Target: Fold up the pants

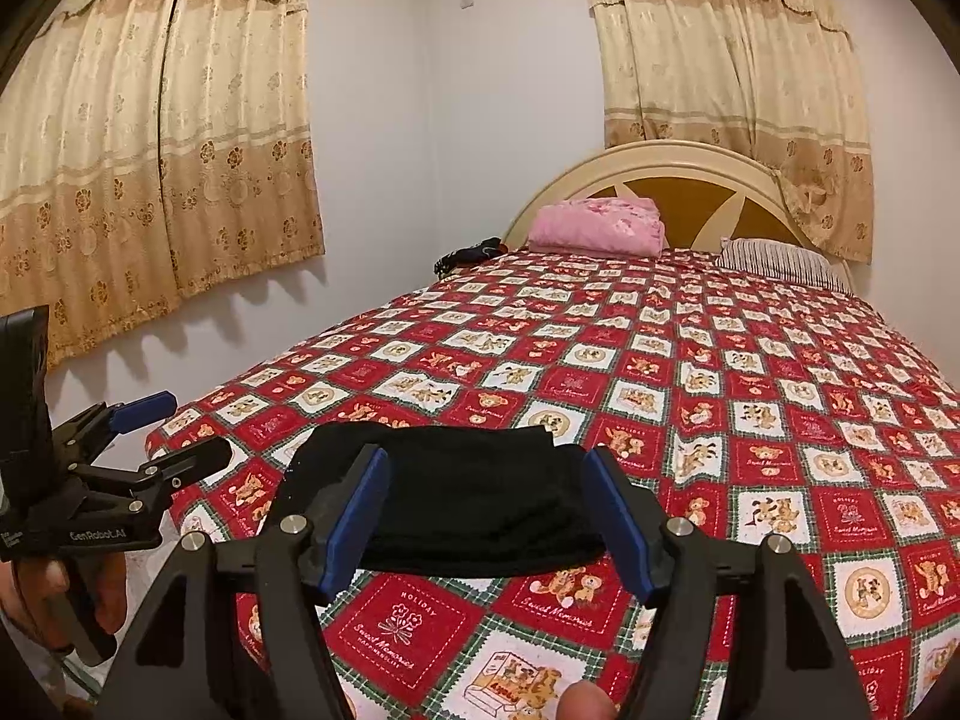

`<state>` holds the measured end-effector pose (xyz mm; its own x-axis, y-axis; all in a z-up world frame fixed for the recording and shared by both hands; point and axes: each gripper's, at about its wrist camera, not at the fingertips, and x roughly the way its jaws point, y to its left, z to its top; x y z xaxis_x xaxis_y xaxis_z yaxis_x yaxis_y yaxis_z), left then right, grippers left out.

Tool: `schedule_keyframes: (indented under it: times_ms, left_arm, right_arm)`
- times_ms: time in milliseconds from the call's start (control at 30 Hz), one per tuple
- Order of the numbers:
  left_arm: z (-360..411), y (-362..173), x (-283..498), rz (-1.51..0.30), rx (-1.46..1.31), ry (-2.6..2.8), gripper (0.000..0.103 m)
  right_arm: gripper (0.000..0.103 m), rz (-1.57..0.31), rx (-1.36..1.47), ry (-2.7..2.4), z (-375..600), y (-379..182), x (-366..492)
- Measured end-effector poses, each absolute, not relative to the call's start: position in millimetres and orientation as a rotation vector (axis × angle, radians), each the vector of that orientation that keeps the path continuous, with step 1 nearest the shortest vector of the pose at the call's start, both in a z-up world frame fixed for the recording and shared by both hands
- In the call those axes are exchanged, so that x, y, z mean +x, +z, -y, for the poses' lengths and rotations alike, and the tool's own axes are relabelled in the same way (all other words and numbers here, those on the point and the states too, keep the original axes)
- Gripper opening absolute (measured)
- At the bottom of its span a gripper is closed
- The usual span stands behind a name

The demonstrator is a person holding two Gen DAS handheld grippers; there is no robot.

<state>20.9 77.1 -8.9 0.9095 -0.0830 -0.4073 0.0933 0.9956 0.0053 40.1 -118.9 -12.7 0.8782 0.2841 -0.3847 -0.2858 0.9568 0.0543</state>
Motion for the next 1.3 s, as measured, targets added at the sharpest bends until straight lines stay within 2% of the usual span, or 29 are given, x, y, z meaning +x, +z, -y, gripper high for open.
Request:
schedule_keyframes:
  times_ms: [1300]
  left_arm:
    - [-68.6, -6.1, 27.6, -0.430, 0.026, -0.093, 0.103]
  right_arm:
    - [0.069, -0.387, -0.043, 0.305, 112.1, -5.8, 38.2]
